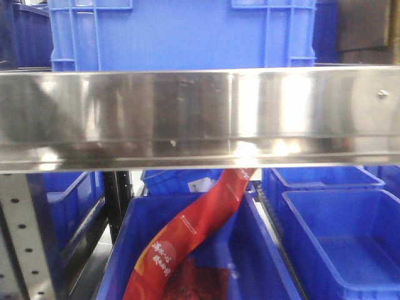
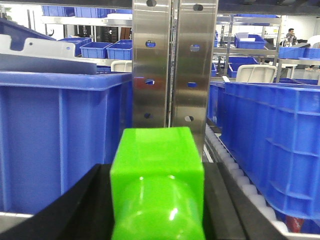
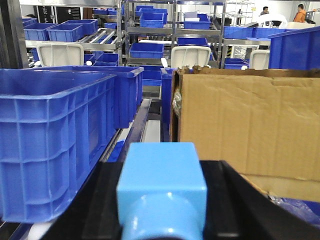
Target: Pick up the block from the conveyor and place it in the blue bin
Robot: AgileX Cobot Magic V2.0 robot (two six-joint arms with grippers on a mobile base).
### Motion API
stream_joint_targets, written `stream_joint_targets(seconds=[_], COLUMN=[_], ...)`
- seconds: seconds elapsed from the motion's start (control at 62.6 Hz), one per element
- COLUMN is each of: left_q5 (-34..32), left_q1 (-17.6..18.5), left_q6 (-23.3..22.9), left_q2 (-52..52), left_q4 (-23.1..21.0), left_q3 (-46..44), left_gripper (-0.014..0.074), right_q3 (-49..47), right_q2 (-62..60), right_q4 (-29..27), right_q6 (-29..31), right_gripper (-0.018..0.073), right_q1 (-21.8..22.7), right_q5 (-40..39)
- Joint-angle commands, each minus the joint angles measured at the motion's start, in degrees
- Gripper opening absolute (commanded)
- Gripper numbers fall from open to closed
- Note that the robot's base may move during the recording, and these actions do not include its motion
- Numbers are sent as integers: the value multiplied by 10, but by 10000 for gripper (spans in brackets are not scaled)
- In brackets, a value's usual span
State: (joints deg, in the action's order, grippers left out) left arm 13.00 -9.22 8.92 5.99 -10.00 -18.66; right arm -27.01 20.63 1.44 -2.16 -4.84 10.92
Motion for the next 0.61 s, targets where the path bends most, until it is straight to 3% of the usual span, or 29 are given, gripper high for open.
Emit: stream_joint_targets(seconds=[0.0,0.591], left_q5=[-7,-7], left_q1=[-1,-1], left_q6=[-4,-4], left_q2=[-1,-1], left_q4=[-3,-3], left_q3=[-2,-2], left_gripper=[-111,-111], right_q3=[-4,-4], right_q2=[-2,-2], right_q4=[4,4], right_q6=[0,0], right_gripper=[-162,-162], right_q1=[1,1], right_q5=[-10,-10])
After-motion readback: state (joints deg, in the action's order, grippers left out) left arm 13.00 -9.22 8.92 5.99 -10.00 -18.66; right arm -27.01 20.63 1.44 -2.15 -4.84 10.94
